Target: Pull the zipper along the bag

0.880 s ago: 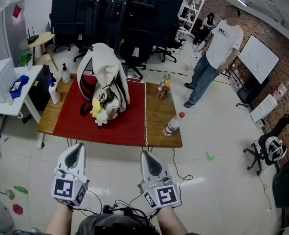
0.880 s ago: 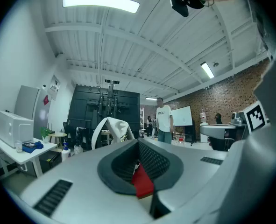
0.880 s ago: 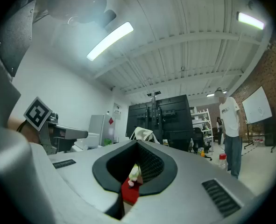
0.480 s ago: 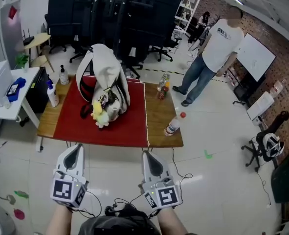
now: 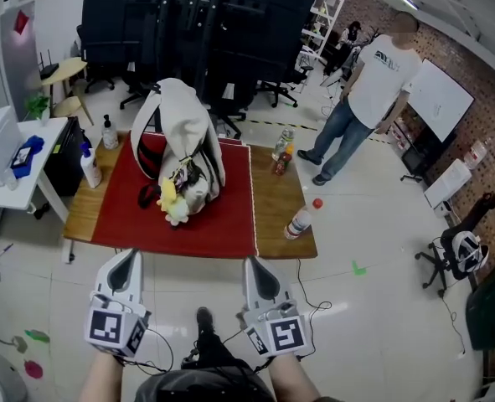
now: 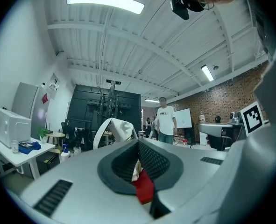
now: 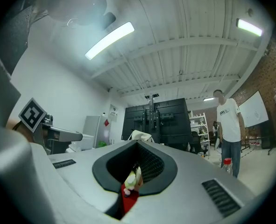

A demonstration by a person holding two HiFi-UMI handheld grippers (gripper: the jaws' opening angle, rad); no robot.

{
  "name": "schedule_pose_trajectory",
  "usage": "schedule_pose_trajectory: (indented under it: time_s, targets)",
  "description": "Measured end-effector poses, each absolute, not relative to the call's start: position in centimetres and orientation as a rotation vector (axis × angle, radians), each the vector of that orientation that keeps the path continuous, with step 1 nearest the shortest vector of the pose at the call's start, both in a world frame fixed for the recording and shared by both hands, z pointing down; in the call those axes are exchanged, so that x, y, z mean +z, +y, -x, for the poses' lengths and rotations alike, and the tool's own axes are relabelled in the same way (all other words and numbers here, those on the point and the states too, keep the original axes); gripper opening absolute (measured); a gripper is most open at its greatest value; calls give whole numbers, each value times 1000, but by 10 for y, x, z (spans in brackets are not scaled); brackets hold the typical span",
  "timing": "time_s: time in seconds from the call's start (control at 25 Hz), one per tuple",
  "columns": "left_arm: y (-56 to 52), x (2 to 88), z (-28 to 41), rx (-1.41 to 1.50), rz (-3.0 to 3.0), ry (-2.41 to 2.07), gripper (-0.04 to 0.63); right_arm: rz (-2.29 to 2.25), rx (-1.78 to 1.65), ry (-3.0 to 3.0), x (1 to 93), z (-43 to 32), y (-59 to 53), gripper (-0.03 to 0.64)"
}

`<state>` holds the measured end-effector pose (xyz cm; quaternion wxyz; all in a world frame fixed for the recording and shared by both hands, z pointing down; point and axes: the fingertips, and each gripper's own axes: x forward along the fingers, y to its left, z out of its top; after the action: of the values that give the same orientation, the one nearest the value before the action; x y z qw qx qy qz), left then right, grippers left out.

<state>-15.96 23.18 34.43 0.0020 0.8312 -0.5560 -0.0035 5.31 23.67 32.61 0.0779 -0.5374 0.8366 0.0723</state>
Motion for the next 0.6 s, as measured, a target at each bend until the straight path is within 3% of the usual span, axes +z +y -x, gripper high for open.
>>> schedule_pose_trajectory:
  time_s: [0.6]
  targets:
    - [79, 360, 145, 24, -2579, -1766, 32, 1513, 173, 2525, 335, -51, 70, 8]
